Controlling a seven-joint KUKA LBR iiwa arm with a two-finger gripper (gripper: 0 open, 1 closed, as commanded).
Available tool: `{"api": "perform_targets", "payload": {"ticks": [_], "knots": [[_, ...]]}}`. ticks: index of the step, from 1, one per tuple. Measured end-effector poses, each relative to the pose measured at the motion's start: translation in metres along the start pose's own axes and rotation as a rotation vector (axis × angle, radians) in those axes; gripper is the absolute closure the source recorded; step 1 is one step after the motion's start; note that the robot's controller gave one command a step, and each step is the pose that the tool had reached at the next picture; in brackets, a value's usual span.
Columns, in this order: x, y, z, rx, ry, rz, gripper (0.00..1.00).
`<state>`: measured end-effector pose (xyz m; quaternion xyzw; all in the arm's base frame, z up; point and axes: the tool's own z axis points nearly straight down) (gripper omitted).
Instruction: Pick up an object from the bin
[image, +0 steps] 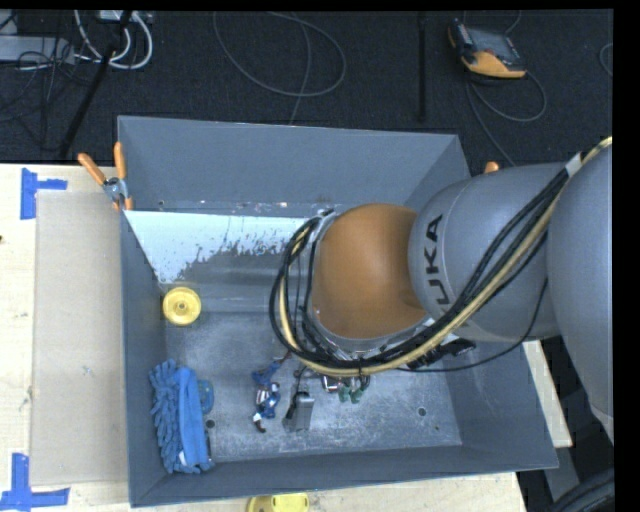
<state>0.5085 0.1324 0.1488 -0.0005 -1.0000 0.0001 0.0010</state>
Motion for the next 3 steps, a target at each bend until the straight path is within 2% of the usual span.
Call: {"api": "perform_targets", "payload": {"ticks": [1,2,3], "knots": [[-0.002,-0.001,0.048,-0.001,-0.007,-0.027,0.0],[-0.022,-0.026,0.079,0.0,-0.002,-0.073,1.0],[-0.022,-0.026,0.079,0.0,-0.002,-0.071,0.0]]}}
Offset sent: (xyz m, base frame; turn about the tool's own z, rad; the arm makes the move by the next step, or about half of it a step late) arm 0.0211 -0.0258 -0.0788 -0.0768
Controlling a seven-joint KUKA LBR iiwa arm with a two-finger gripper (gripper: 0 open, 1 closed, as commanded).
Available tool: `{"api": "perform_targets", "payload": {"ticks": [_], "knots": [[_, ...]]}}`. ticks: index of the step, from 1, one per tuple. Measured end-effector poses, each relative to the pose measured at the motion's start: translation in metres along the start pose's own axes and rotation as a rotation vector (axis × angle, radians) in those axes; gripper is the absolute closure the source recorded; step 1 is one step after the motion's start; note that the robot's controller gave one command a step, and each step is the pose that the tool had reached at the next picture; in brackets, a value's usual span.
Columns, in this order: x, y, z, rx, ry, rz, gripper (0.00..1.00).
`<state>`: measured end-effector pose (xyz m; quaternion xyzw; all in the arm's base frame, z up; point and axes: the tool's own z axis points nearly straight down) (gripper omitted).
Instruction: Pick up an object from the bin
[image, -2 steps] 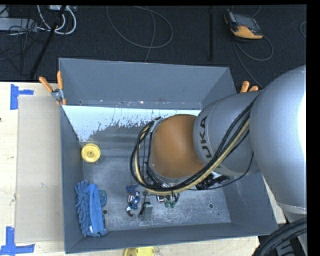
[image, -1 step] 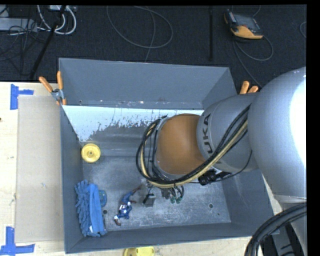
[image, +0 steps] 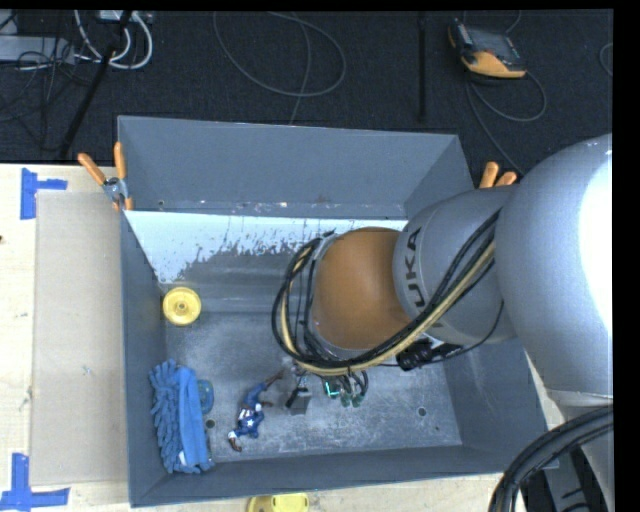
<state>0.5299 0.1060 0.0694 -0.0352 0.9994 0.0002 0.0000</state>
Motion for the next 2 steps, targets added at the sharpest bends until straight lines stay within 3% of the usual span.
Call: {"api": "perform_targets", "payload": {"ticks": [1,2], "knots": [[0.0,0.0,0.0,0.0,0.0,0.001,0.0],[0.006,0.011,-0.032,0.0,-0.001,-0.098,1.0]]}}
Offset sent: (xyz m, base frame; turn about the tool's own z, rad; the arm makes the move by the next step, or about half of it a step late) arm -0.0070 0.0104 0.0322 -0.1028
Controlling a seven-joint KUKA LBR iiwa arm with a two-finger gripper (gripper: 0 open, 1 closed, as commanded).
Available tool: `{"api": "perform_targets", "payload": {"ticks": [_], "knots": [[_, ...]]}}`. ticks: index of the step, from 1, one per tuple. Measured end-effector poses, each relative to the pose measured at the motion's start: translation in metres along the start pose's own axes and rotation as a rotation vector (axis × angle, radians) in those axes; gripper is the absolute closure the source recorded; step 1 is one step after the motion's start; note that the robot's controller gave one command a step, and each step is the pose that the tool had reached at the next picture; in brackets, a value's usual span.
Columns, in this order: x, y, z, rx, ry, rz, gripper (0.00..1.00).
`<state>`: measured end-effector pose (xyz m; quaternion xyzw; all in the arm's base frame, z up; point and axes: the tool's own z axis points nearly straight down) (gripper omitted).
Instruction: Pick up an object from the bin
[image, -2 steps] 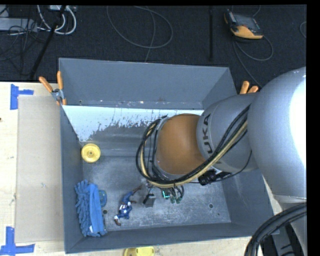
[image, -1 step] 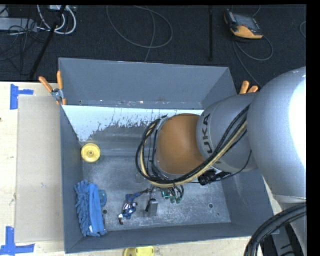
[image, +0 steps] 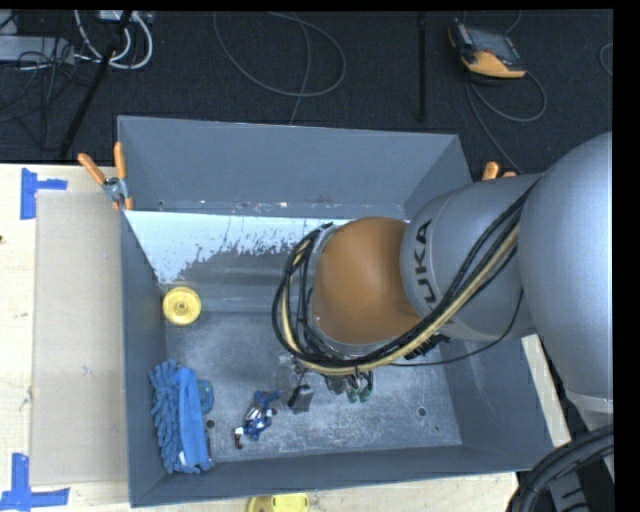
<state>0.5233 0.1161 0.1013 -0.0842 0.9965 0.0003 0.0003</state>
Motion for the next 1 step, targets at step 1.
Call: {"api": "perform_targets", "payload": {"ticks": [1], "knots": [[0.0,0.0,0.0,0.0,0.0,0.001,0.0]]}}
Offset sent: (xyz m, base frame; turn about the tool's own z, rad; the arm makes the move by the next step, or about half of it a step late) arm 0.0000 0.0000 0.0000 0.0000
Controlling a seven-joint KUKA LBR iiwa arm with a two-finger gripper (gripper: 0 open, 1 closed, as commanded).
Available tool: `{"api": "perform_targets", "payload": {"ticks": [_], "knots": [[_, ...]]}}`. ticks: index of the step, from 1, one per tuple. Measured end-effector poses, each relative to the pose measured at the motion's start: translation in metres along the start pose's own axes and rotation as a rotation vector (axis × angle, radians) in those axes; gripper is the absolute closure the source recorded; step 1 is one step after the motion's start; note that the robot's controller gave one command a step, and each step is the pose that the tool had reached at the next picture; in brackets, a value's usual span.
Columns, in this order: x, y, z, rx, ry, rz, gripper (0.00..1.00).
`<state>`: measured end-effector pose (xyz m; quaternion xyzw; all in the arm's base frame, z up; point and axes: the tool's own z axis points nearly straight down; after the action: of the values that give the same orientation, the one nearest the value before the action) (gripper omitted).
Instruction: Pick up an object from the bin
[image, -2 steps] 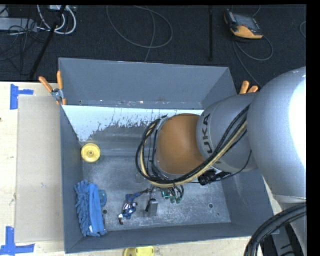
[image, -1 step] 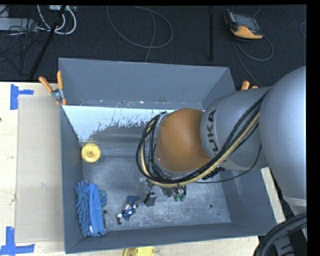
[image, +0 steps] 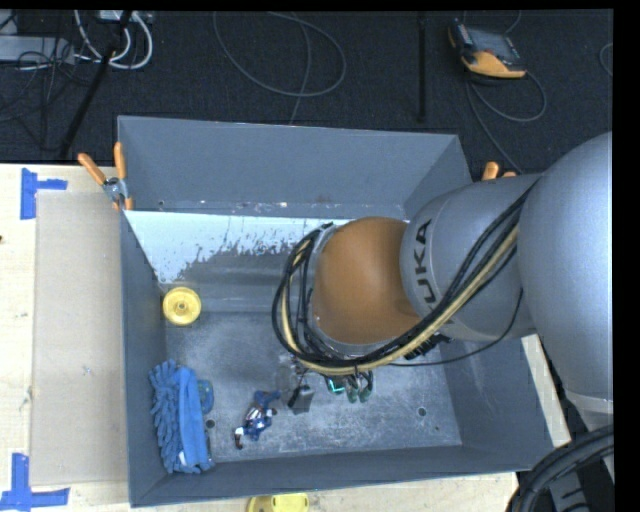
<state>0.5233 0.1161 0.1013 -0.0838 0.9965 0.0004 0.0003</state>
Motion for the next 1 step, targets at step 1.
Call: {"api": "perform_targets", "payload": {"ticks": [1], "knots": [[0.0002,-0.0001,0.0002,0.0,0.001,0.001,0.0]]}}
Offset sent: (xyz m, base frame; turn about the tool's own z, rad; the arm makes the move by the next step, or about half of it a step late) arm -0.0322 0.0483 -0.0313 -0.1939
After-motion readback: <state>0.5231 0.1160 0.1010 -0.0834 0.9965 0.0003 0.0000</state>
